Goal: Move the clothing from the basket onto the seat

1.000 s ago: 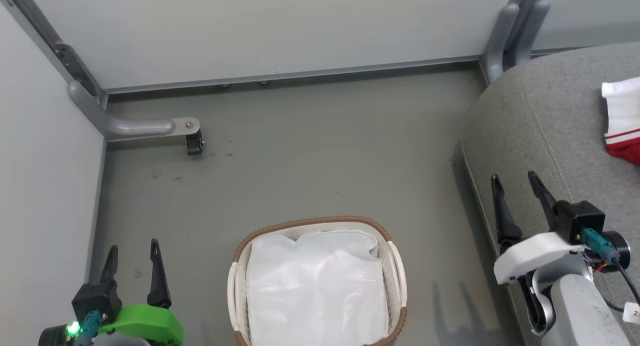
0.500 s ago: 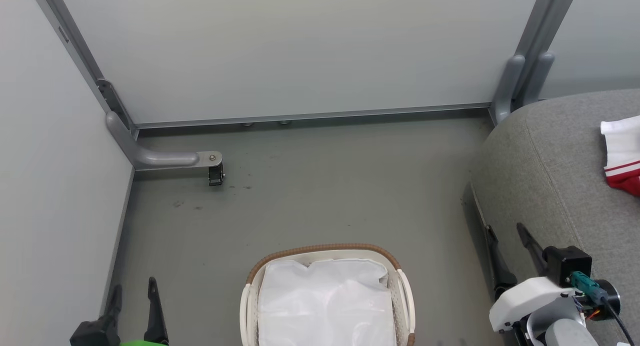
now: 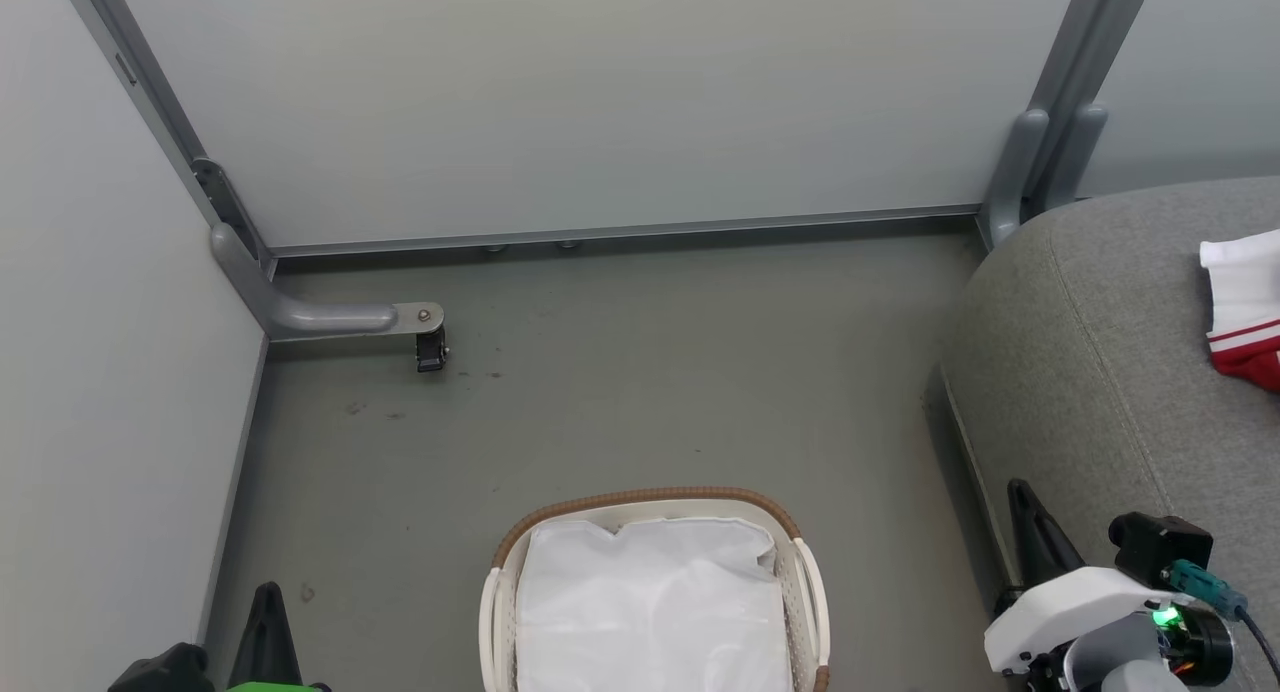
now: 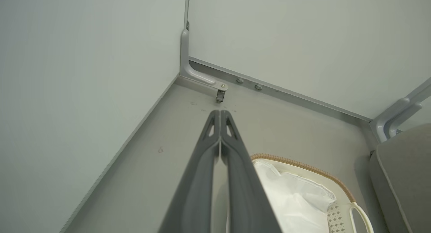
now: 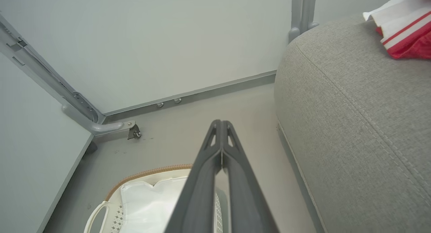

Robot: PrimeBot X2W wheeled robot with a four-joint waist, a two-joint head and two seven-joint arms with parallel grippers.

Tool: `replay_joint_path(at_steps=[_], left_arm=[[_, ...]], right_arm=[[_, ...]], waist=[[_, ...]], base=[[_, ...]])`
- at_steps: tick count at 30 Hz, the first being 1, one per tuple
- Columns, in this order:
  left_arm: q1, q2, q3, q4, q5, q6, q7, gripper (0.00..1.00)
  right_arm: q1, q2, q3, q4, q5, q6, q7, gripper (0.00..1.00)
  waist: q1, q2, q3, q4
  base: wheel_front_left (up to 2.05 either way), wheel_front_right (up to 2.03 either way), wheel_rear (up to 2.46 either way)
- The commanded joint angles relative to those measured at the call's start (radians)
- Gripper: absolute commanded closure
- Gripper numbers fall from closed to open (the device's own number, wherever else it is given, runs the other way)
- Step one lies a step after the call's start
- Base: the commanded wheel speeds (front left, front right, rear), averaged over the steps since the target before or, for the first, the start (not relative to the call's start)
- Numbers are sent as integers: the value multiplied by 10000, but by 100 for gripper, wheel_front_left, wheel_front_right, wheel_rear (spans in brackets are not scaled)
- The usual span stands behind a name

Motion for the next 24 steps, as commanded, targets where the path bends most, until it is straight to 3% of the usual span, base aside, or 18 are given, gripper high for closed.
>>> replay_joint_path(at_steps=[1,24], left_arm=[[-299,46,28,-210,-464,-44,90,100],[-687,68,50,-633,-4083,-174,993,100]], right_arm=[[-148,-61,-43,-244,480,-1,83,100],[-108,-96,-173,-800,4201,-4,977,100]], waist=[[1,0,-1,-2],[1,0,-30,-30]], base=[[0,0,0],[0,0,0]])
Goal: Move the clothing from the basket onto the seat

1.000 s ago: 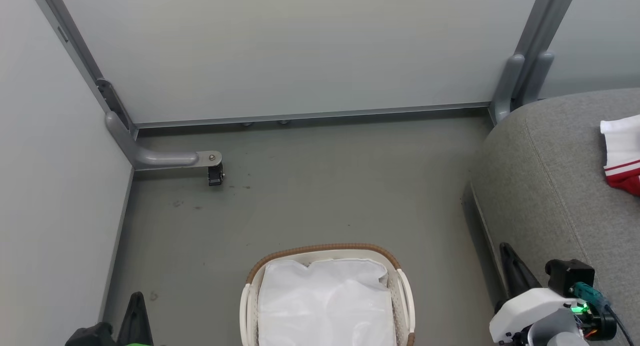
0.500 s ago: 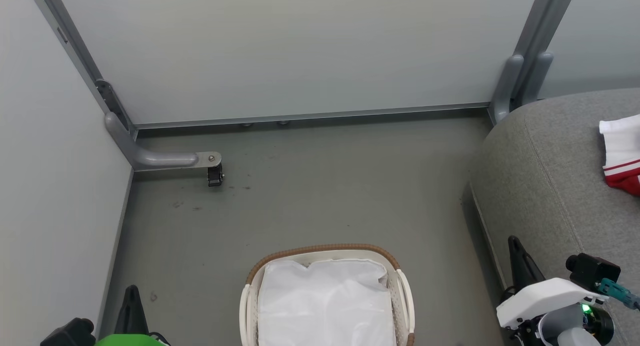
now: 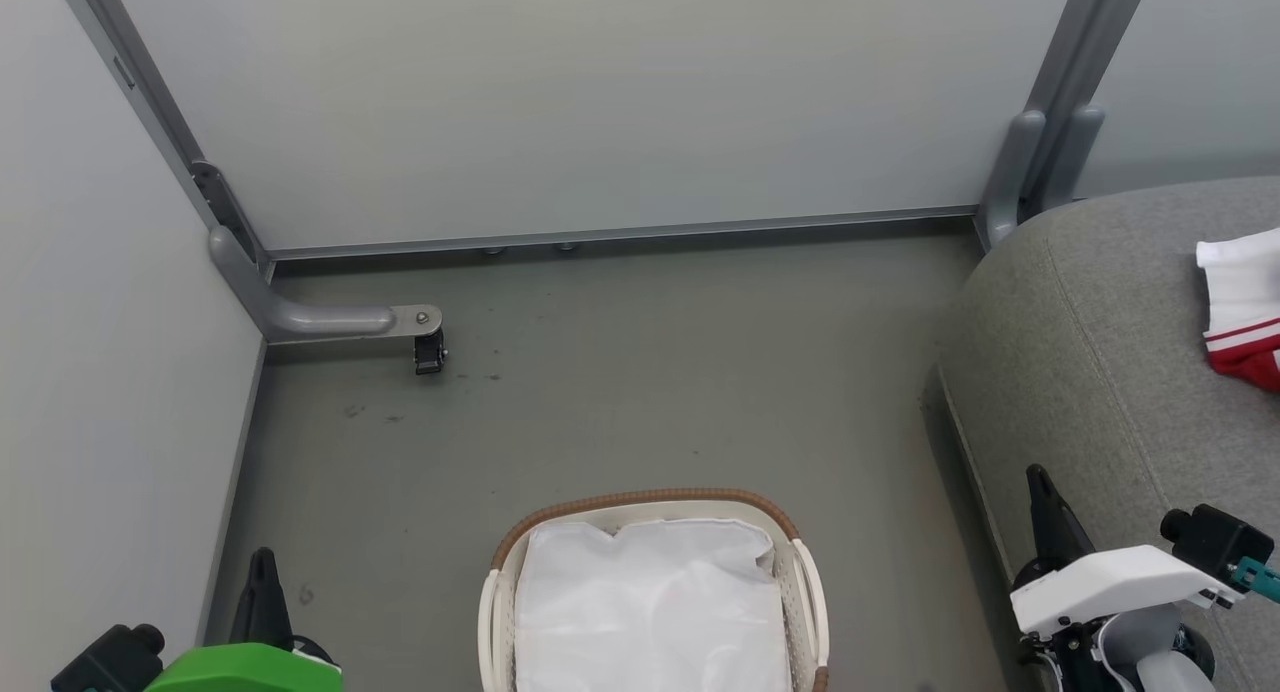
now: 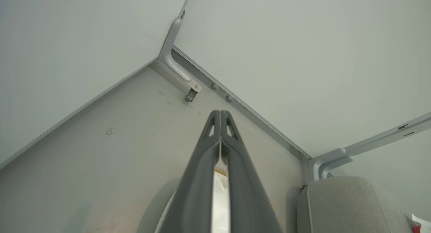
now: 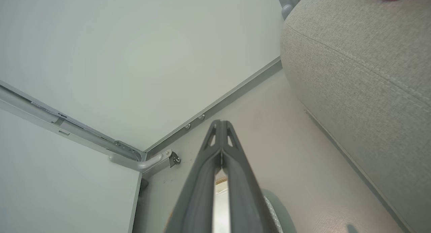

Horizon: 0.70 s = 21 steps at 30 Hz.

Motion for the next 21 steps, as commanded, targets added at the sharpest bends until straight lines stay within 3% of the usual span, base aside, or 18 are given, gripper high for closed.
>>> replay_joint_path(at_steps=[1,21], left_arm=[[-289,65,47,-177,-367,-62,78,100],[-590,82,95,-433,-2854,-152,730,100]], right_arm=[[-109,-73,-42,-205,405,-4,92,100],[-108,-96,-161,-554,2953,-6,745,100]], waist=[[1,0,-2,-1],[1,0,-27,-26]], base=[[0,0,0],[0,0,0]])
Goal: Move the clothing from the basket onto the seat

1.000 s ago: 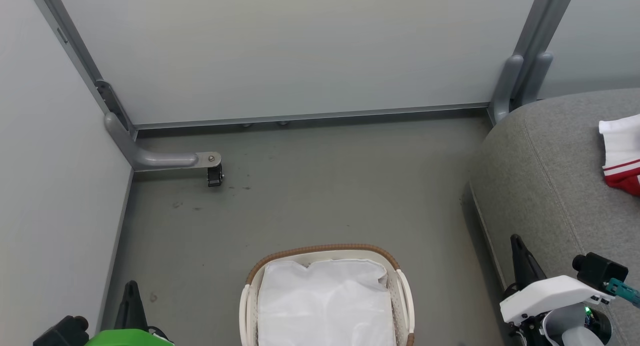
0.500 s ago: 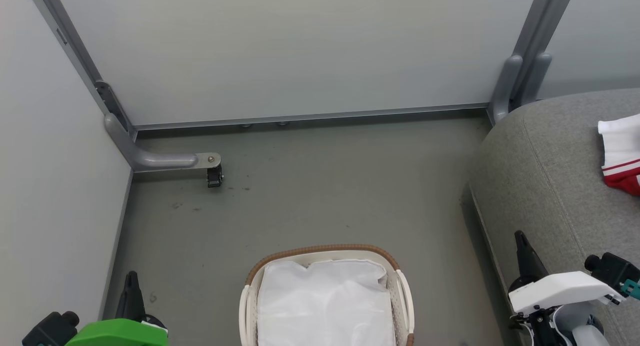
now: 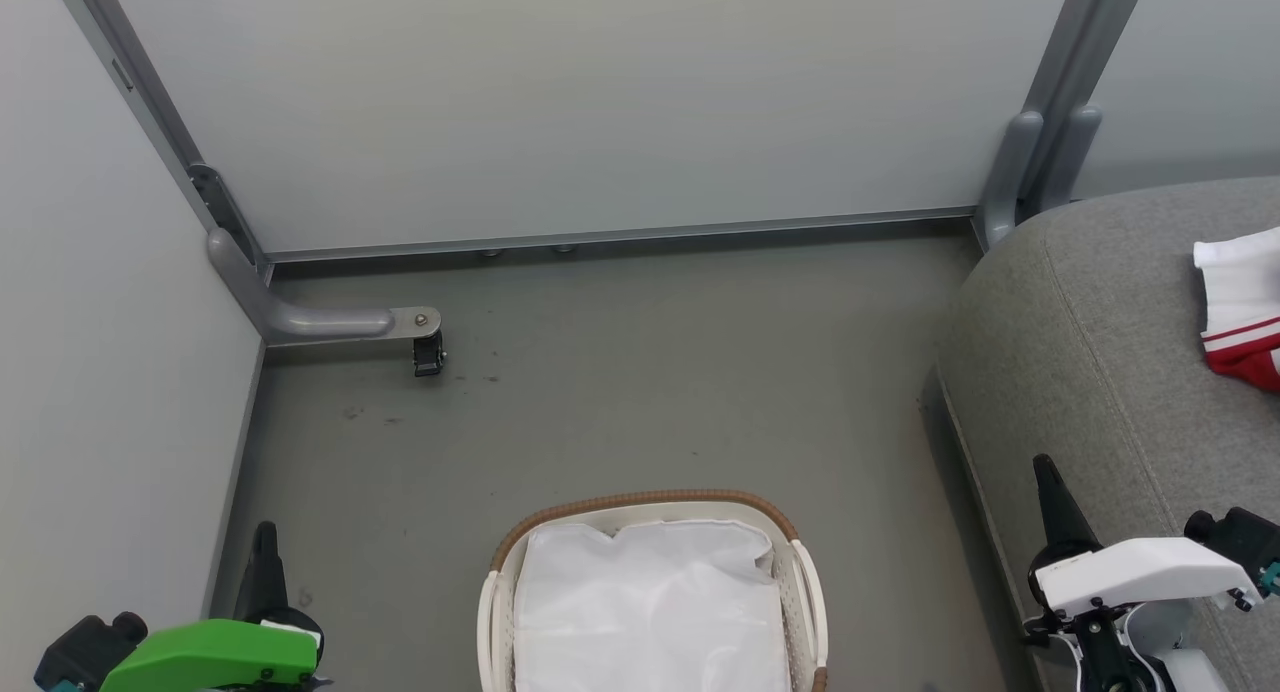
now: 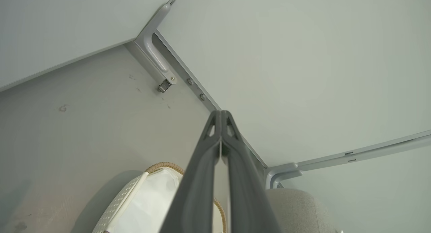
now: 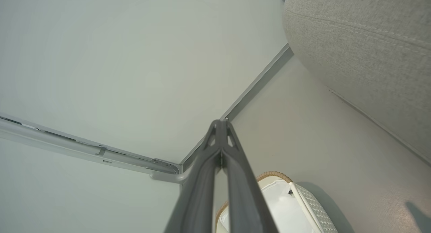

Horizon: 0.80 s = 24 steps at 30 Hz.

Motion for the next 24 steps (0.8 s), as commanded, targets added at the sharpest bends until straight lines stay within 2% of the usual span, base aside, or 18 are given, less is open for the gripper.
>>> replay_joint_path(at_steps=[1,24], left_arm=[[-300,75,51,-143,-322,-61,60,100],[-558,92,93,-380,-2622,-148,673,100]], right_arm=[[-107,-72,-41,-163,301,-6,86,100],[-105,-92,-154,-486,2664,-8,693,100]], waist=[[0,0,-2,-2],[0,0,-31,-30]], base=[[0,0,0],[0,0,0]])
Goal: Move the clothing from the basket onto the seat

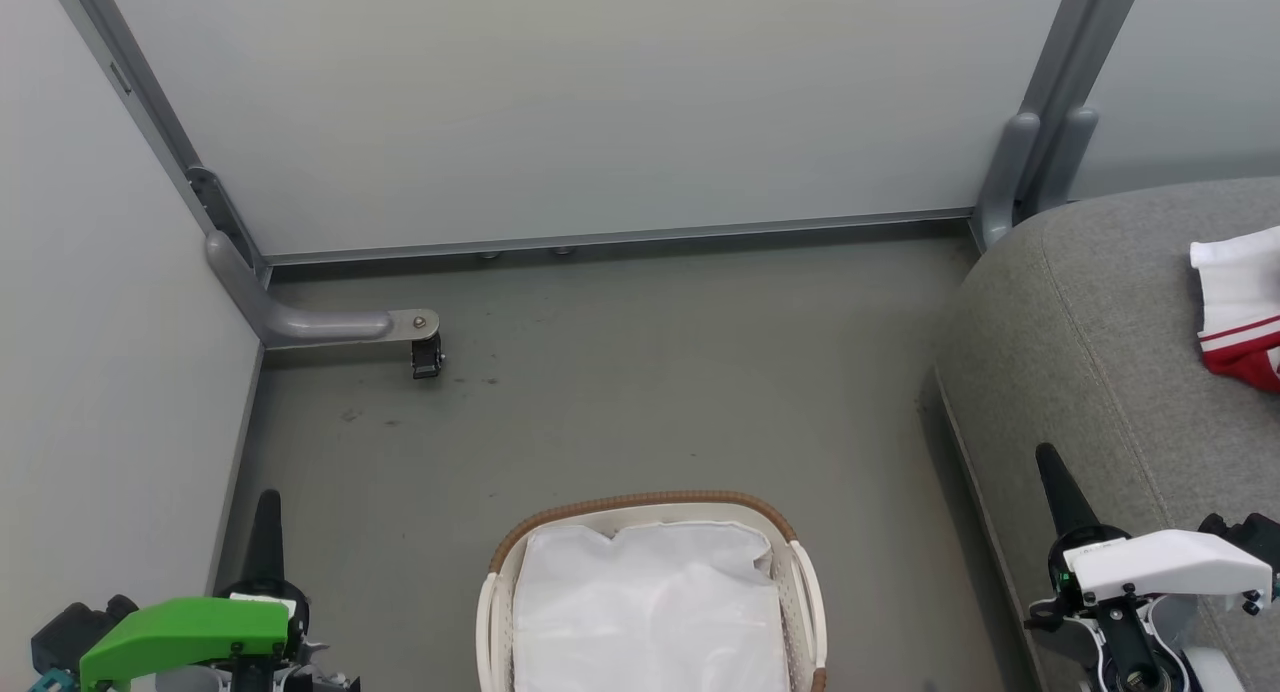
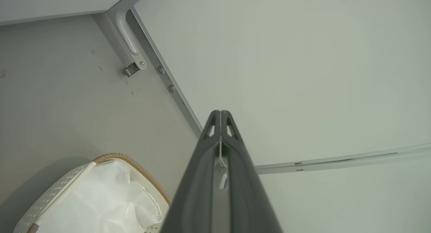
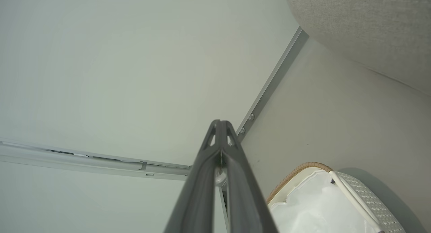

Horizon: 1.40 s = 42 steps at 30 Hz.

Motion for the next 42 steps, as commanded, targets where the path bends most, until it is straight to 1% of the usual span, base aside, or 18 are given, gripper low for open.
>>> replay_joint_path(at_steps=[1,26,42], left_arm=[[-241,85,46,-124,-275,-75,67,100],[-470,94,80,-317,-2309,-142,601,100],[-596,100,98,-424,-3400,-190,900,100]], right_arm=[[-101,-64,-45,-139,261,-6,69,100],[-95,-83,-136,-412,2347,-6,598,100],[-88,-92,-192,-555,3479,-5,894,100]], waist=[[0,-1,-2,-2],[0,-1,-33,-32],[0,-1,-53,-52]], base=[[0,0,0],[0,0,0],[0,0,0]])
